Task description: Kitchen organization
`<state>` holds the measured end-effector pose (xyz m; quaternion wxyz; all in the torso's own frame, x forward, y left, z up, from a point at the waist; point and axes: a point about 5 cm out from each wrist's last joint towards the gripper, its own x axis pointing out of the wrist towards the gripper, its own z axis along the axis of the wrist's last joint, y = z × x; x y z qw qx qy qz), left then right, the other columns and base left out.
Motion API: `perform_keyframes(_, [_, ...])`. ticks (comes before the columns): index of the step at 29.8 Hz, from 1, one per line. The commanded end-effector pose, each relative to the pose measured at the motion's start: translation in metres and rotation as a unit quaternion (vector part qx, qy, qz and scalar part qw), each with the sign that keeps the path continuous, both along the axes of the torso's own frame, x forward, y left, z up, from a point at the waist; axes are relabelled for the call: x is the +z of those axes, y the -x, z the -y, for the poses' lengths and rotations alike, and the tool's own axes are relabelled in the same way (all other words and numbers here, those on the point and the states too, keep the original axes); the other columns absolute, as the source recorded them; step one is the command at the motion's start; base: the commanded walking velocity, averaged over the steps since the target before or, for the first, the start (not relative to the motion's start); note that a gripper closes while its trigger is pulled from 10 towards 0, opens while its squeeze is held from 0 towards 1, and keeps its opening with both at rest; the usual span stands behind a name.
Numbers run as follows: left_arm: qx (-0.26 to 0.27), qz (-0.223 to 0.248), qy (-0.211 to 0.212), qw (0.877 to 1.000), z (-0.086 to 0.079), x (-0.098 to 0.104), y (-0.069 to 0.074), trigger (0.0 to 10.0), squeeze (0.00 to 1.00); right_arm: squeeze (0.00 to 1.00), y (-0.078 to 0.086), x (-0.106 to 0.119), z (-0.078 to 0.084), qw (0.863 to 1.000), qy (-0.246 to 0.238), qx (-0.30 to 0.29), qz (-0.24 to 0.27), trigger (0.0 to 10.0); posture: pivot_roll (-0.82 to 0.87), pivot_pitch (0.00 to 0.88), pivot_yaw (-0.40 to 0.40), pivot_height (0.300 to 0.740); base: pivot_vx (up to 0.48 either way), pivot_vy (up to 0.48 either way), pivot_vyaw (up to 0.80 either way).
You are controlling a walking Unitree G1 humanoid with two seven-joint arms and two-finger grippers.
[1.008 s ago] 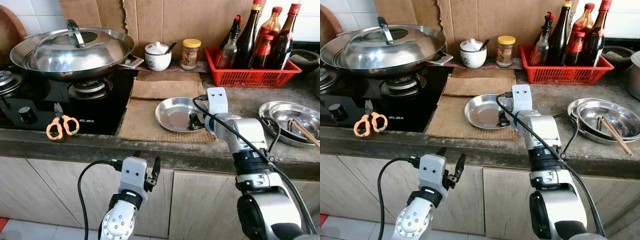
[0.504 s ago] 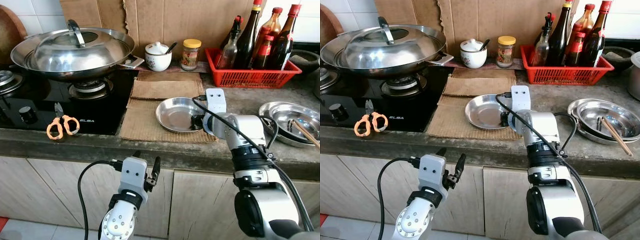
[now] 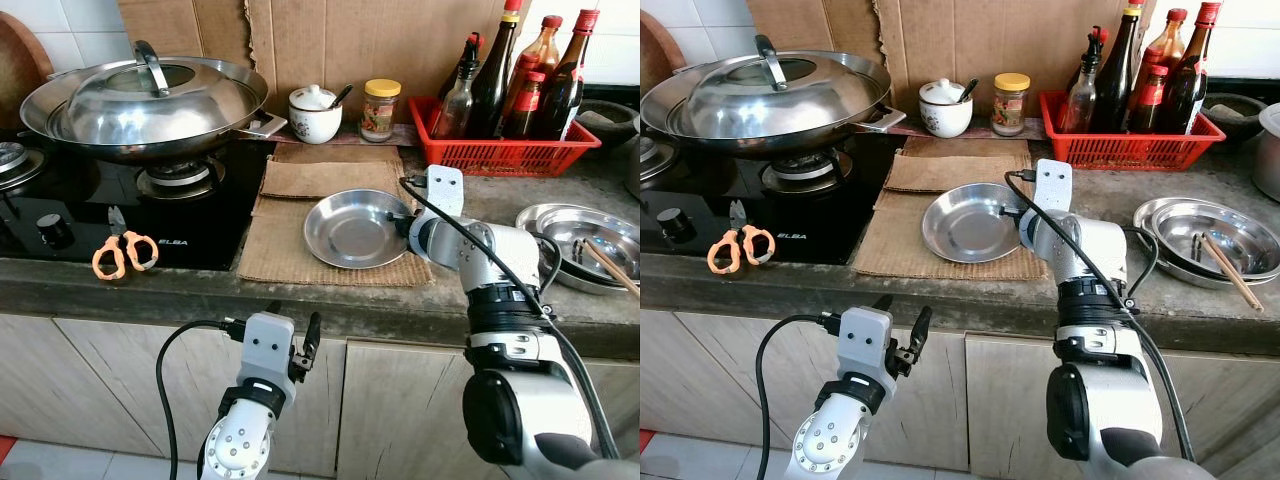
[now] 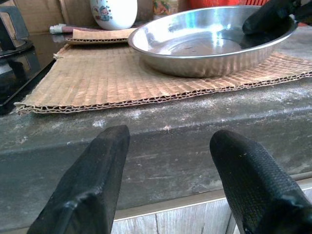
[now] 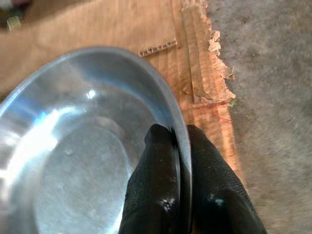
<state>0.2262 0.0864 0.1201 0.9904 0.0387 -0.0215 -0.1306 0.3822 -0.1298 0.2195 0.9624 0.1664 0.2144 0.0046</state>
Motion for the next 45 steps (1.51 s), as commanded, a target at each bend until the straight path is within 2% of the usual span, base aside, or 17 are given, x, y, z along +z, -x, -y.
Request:
perform_keyframes(1, [0.001,-0.002,-0.004,1.0,0.001,0.0,-0.001,10.0,0.0,0.0,0.002,-0.014,0.004,0.999,-0.001,-0.025,-0.024,0.0,0.05,0.042,-0.042,0.74,0.0,0.0,0.0])
perform_keyframes(2, [0.001,-0.002,-0.004,1.0,0.001,0.0,0.0,10.0,0.0,0.0,0.002,-0.011,0.006,0.999,-0.021,-0.048,0.001,0.0,0.05,0.042,-0.043,0.74,0.0,0.0,0.0])
perform_keyframes(3, [0.001,-0.002,-0.004,1.0,0.001,0.0,0.0,10.0,0.0,0.0,0.002,-0.011,0.006,0.999,-0.021,-0.048,0.001,0.0,0.05,0.042,-0.043,0.74,0.0,0.0,0.0])
perform_keyframes(5, [0.002,-0.003,-0.003,1.0,0.001,0.0,0.0,10.0,0.0,0.0,0.006,-0.004,0.009,0.992,-0.062,-0.084,0.073,0.0,0.05,0.045,-0.04,0.74,0.0,0.0,0.0])
perform_keyframes(6, [0.002,-0.003,-0.003,1.0,0.001,0.0,0.0,10.0,0.0,0.0,0.006,-0.004,0.009,0.992,-0.062,-0.084,0.073,0.0,0.05,0.045,-0.04,0.74,0.0,0.0,0.0])
perform_keyframes(7, [0.002,-0.003,-0.003,1.0,0.001,0.0,0.0,10.0,0.0,0.0,0.012,0.001,0.01,0.986,-0.059,-0.087,0.126,0.0,0.05,0.045,-0.04,0.74,0.0,0.0,0.0])
perform_keyframes(8, [0.001,-0.002,-0.003,1.0,0.001,0.0,0.0,10.0,0.0,0.0,0.019,0.003,0.009,0.983,-0.047,-0.086,0.158,0.0,0.04,0.047,-0.035,0.74,0.0,0.0,0.0])
perform_keyframes(10, [-0.001,-0.001,-0.001,1.0,0.001,0.001,0.0,10.0,0.0,0.0,0.03,0.001,0.008,0.979,-0.026,-0.083,0.185,0.0,0.04,0.047,-0.034,0.74,0.0,0.0,0.0])
perform_keyframes(11, [-0.004,0.0,0.0,1.0,0.001,0.001,0.001,10.0,0.0,0.0,0.04,0.0,0.008,0.973,0.007,-0.078,0.216,0.0,0.04,0.048,-0.029,0.74,0.0,0.0,0.0])
perform_keyframes(13, [-0.006,0.0,0.001,1.0,0.001,0.001,0.0,10.0,0.0,0.0,0.048,0.001,0.006,0.965,0.022,-0.07,0.251,0.0,0.04,0.048,-0.03,0.74,0.0,0.0,0.0])
perform_keyframes(15, [-0.007,0.0,0.001,1.0,0.001,0.001,0.0,10.0,0.0,0.0,0.055,0.001,0.004,0.957,0.058,-0.067,0.276,0.0,0.04,0.049,-0.028,0.74,0.0,0.0,0.0])
perform_keyframes(17, [-0.008,0.0,0.001,1.0,0.001,0.002,0.0,10.0,0.0,0.0,0.064,0.002,0.001,0.942,0.092,-0.057,0.318,0.0,0.04,0.047,-0.026,0.74,0.0,0.0,0.0])
perform_keyframes(19, [-0.008,0.001,0.001,1.0,0.001,0.002,0.0,10.0,0.0,0.0,0.068,0.002,0.001,0.936,0.117,-0.061,0.326,0.0,0.04,0.047,-0.024,0.74,0.0,0.0,0.0])
perform_keyframes(23, [-0.008,0.002,0.001,1.0,0.001,0.002,0.0,10.0,0.0,0.0,0.077,0.001,-0.003,0.93,0.101,-0.061,0.347,0.0,0.04,0.044,-0.023,0.74,0.0,0.0,0.0])
perform_keyframes(25, [-0.007,0.005,0.001,1.0,0.0,0.003,0.0,10.0,0.0,0.0,0.08,0.005,-0.005,0.92,0.117,-0.062,0.369,0.0,0.04,0.041,-0.023,0.74,0.0,0.0,0.0])
perform_keyframes(30, [-0.006,0.009,0.002,1.0,0.0,0.004,0.001,10.0,0.0,0.0,0.082,0.011,-0.01,0.91,0.123,-0.053,0.392,0.0,0.04,0.038,-0.024,0.74,0.0,0.0,0.0])
perform_keyframes(45, [-0.011,0.007,0.001,1.0,0.001,0.002,0.002,10.0,0.0,0.0,0.081,0.012,-0.014,0.908,0.119,-0.048,0.398,0.0,0.03,0.026,-0.021,0.74,-0.065,0.0,0.0])
